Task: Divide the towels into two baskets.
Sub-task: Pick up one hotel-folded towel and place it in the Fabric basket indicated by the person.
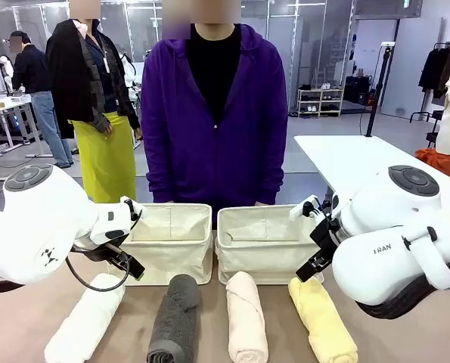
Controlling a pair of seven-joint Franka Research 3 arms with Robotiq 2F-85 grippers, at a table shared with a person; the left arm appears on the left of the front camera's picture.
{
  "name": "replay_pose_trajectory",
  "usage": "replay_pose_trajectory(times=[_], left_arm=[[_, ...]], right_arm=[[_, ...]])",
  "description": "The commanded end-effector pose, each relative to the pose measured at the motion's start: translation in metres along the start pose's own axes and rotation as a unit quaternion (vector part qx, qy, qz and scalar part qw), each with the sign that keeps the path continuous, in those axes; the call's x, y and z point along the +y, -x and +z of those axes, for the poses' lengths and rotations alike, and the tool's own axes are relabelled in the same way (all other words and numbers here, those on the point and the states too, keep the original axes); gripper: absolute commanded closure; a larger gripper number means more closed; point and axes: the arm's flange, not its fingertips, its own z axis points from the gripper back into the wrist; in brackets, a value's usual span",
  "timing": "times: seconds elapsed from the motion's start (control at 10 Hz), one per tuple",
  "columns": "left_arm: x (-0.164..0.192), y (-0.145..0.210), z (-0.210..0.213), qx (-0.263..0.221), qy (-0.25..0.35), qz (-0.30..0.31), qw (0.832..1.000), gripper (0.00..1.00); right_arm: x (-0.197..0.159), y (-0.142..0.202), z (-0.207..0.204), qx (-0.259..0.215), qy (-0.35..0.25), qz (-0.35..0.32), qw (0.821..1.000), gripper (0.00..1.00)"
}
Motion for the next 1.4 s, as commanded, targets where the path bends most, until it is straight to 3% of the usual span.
replay_pose_trajectory(times=[0.0,1.1,1.3], left_arm=[[0.0,0.0,0.0,0.0,0.0,0.0,1.0,0.0],[0.0,0.0,0.0,0.0,0.0,0.0,1.0,0.0],[0.0,-0.01,0.019,-0.001,0.024,-0.018,1.0,0.0]], right_arm=[[0.0,0.0,0.0,0.0,0.0,0.0,1.0,0.0],[-0.001,0.0,0.0,0.0,0.0,0.0,1.0,0.0],[-0.01,-0.01,0.023,-0.006,-0.005,-0.009,1.0,0.0]])
